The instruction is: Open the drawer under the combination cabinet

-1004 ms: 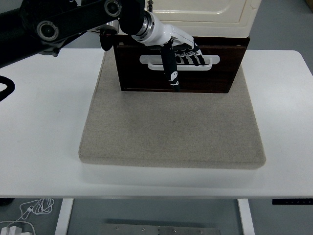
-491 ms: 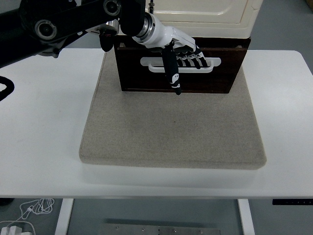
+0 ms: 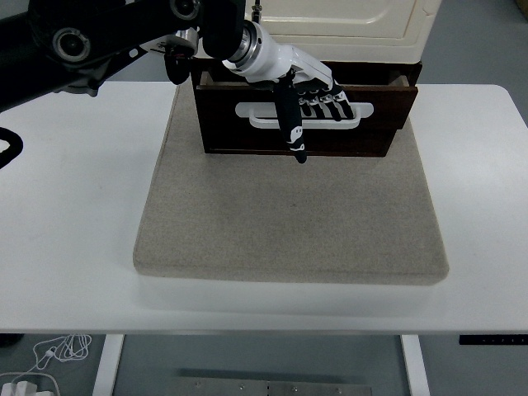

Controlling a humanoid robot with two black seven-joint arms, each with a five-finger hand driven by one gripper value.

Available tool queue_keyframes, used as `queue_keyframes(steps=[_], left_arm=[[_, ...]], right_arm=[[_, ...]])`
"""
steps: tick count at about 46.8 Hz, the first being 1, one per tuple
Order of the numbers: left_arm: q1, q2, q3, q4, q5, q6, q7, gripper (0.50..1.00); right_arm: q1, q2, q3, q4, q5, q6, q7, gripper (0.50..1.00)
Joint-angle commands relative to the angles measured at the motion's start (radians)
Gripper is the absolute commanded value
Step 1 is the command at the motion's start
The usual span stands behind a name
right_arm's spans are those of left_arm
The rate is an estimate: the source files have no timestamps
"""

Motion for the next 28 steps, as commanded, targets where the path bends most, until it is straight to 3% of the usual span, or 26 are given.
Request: queue_keyframes(steps=[1, 28], left_arm=[[0.000, 0.002, -0.001, 0.001, -0.003, 0.001, 0.001, 0.996], [0.000, 0.007, -0.001, -0.013, -0.026, 0.001, 0.001, 0.996]], right_arm=[[0.000, 0.000, 0.000, 0.000, 0.000, 0.000, 0.000, 0.928], [0.000, 0.000, 0.000, 0.000, 0.000, 0.000, 0.000, 0.928]])
